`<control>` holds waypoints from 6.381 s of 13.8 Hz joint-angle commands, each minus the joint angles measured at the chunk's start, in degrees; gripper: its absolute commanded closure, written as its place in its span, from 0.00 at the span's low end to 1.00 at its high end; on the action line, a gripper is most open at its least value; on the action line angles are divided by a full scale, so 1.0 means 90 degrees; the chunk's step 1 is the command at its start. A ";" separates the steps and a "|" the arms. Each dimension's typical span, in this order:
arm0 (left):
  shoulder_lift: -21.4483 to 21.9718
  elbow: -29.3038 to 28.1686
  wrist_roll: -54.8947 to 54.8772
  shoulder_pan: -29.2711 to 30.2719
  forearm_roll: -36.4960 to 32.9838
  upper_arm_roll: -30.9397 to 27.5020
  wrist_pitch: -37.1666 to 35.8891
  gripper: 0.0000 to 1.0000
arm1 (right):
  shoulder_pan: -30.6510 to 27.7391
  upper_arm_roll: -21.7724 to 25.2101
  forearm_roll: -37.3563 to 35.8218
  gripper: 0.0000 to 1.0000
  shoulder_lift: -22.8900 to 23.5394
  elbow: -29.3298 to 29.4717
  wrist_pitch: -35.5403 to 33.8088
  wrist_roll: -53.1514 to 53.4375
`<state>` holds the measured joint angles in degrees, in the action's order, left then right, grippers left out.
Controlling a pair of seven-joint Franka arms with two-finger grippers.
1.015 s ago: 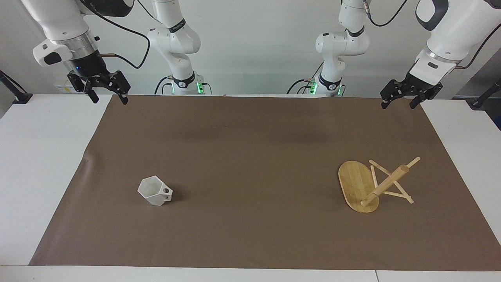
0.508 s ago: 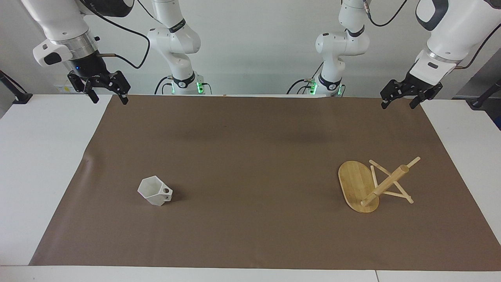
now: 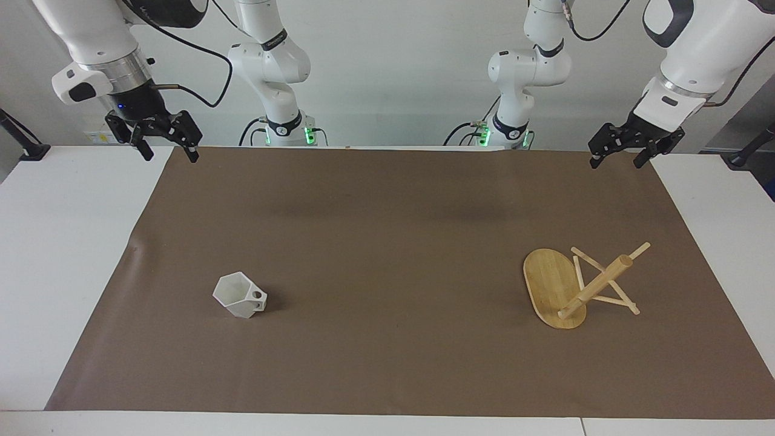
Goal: Hang cup on rack
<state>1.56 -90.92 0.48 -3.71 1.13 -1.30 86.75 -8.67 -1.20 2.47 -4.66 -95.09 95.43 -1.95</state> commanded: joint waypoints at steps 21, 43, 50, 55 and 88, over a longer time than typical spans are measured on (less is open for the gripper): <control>0.0140 -0.0132 0.0044 0.0061 0.0001 0.0046 -0.0059 0.00 | 0.0133 -0.0101 -0.0079 0.00 0.1952 -0.1416 0.4834 -0.0242; 0.0140 -0.0132 0.0044 0.0061 0.0001 0.0046 -0.0059 0.00 | 0.0143 -0.0286 0.0009 0.16 0.2608 -0.1455 0.5217 -0.0233; 0.0140 -0.0132 0.0044 0.0061 0.0001 0.0046 -0.0059 0.00 | 0.0143 -0.0286 0.0009 0.41 0.2608 -0.1426 0.5109 -0.0252; 0.0149 -0.0132 0.0044 0.0061 0.0001 0.0046 -0.0059 0.00 | 0.0143 -0.0286 0.0019 0.69 0.2608 -0.1407 0.5099 -0.0242; 0.0374 -0.0610 0.0618 0.0031 0.0205 0.0046 -0.0087 0.00 | 0.0123 -0.0472 -0.0039 1.00 0.2090 0.0281 0.1430 -0.0252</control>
<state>2.10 -92.67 3.17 -3.91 1.52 -0.88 86.61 -7.11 -5.28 2.47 14.01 -95.84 112.28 -3.34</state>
